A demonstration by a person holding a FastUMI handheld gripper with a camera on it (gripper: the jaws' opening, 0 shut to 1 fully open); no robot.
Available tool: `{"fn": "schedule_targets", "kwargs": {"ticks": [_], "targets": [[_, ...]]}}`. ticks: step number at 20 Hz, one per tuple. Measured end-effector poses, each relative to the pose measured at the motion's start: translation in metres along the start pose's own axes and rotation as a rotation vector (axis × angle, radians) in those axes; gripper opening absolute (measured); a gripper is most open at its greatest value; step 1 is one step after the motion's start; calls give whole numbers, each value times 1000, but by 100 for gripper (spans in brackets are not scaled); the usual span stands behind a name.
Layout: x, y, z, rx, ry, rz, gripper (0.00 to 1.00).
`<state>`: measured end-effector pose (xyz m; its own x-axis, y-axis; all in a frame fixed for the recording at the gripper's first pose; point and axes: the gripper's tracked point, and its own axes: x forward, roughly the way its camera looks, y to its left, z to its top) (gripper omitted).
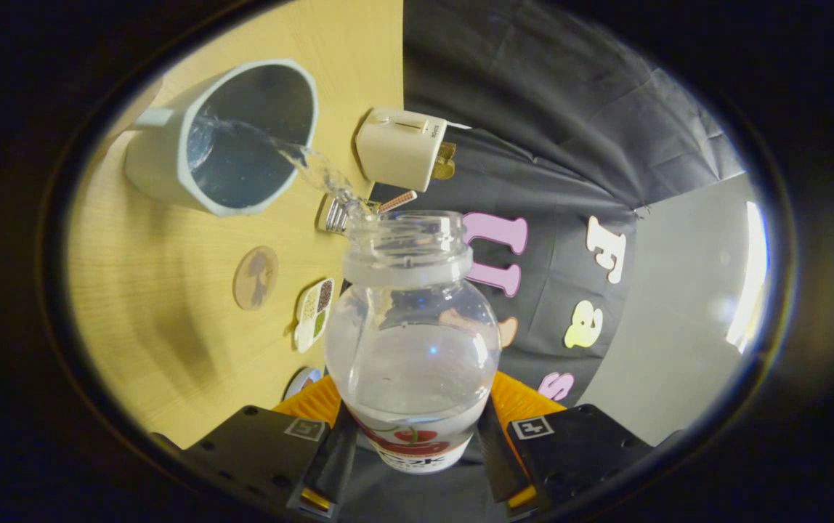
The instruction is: Take the bottle from table, then pour the juice into the cup, finally place the bottle on the coaster
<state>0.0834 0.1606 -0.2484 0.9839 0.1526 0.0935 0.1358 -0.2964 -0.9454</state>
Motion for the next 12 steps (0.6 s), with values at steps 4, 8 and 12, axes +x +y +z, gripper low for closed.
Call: {"fn": "schedule_targets", "kwargs": {"ticks": [4,8,12], "targets": [[2,3,2,-13,-9,21,77],[2,5,8,-49,-31,35,77],[3,4,7,-69,-17,37,77]]}}
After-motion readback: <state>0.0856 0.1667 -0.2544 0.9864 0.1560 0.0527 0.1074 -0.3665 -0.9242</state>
